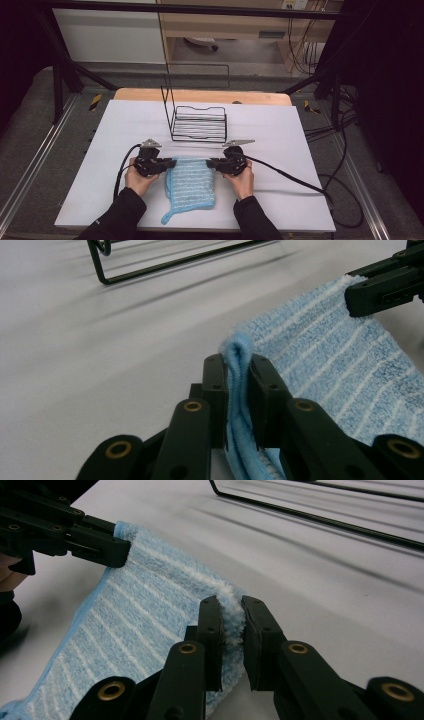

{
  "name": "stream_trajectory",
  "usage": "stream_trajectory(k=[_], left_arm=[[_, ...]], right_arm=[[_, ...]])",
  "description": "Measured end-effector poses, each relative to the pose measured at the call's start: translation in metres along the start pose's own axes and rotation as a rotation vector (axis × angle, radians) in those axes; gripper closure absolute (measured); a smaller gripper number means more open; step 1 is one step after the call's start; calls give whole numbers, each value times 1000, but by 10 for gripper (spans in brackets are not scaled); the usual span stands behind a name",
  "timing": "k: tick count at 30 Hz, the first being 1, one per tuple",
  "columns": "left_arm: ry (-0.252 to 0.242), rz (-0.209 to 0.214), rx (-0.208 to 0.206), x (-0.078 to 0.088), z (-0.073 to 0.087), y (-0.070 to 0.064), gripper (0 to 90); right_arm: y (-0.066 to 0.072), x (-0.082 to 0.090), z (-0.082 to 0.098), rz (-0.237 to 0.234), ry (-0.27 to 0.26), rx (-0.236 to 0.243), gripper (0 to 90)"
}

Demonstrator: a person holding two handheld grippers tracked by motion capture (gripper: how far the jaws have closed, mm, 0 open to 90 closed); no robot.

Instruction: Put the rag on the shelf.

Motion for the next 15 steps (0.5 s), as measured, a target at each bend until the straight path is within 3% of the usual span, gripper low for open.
stream_trajectory(k=[15], left_arm=[[-54,9,-36,15,-9,-13,789]], right_arm=[[8,19,-7,-4,-60,10,800]])
Point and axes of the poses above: each handheld gripper's, and its own axes: x roughly backward along the jaws, z roughly out of its underside, y roughly to its left, the point moved 6 cm from there along -x, roughly forward along the jaws, and after that the axes turned 8 degrees about z, right-handed, at the moved point
